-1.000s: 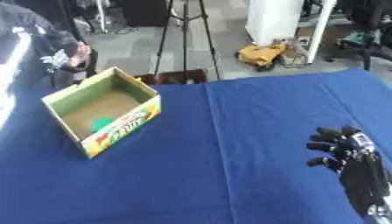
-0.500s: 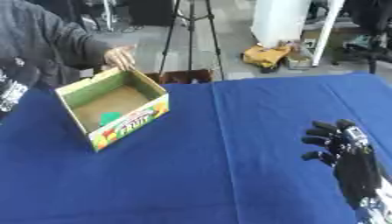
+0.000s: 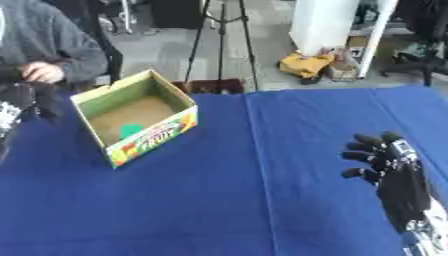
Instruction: Pick up objects on the table and place them in the box.
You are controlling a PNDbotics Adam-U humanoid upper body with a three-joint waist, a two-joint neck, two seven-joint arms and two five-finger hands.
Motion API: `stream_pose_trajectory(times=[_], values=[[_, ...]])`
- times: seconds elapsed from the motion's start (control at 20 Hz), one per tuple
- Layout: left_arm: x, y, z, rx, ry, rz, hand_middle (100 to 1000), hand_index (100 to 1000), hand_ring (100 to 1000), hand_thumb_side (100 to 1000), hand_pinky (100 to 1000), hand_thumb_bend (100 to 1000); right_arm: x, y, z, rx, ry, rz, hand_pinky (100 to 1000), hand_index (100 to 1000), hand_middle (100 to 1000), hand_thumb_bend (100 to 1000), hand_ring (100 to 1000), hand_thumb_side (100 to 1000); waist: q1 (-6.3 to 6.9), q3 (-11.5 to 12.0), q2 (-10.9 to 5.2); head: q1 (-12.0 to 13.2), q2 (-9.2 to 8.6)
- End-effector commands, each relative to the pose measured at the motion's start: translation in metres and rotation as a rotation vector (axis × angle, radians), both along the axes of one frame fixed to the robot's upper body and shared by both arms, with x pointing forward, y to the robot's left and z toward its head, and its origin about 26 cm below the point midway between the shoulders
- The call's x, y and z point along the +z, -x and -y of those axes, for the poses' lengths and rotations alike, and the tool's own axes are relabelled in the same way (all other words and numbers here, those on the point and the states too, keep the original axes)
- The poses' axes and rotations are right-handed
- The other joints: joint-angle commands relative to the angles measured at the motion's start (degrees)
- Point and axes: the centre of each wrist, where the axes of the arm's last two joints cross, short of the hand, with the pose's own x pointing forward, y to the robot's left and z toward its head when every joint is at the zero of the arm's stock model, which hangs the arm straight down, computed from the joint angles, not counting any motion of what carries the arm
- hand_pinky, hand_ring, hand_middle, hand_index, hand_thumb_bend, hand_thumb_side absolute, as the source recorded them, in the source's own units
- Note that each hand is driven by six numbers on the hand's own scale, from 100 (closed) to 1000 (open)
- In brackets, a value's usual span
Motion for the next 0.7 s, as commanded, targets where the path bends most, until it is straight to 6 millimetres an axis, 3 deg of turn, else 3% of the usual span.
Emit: stream_pose_trajectory(times=[0.05, 0.4, 0.7], values=[[0.0079, 0.003, 0.0004, -0.012, 0.007, 0.027, 568, 730, 534, 866, 507, 462, 0.0086, -0.001, 0.0029, -0.006, 0.003, 0.027, 538, 808, 685, 100, 732, 1000, -0.19, 0.2, -0.6, -0.1, 1.01], [0.0034, 0.0037, 0.0021, -0.034, 0.034, 0.006, 567, 730, 532, 872, 505, 459, 0.0086, -0.0011, 0.0025, -0.005, 0.004, 0.027, 538, 807, 685, 100, 732, 1000, -0.33, 0.5, -0.62, -0.2, 2.56], [0.0009, 0.0045, 0.0023, -0.042, 0.038, -0.007, 567, 727, 532, 873, 505, 461, 0.0081, -0.0009, 0.0022, -0.004, 0.003, 0.025, 538, 807, 685, 100, 732, 1000, -0.53, 0.6, -0.82, -0.3, 5.27]])
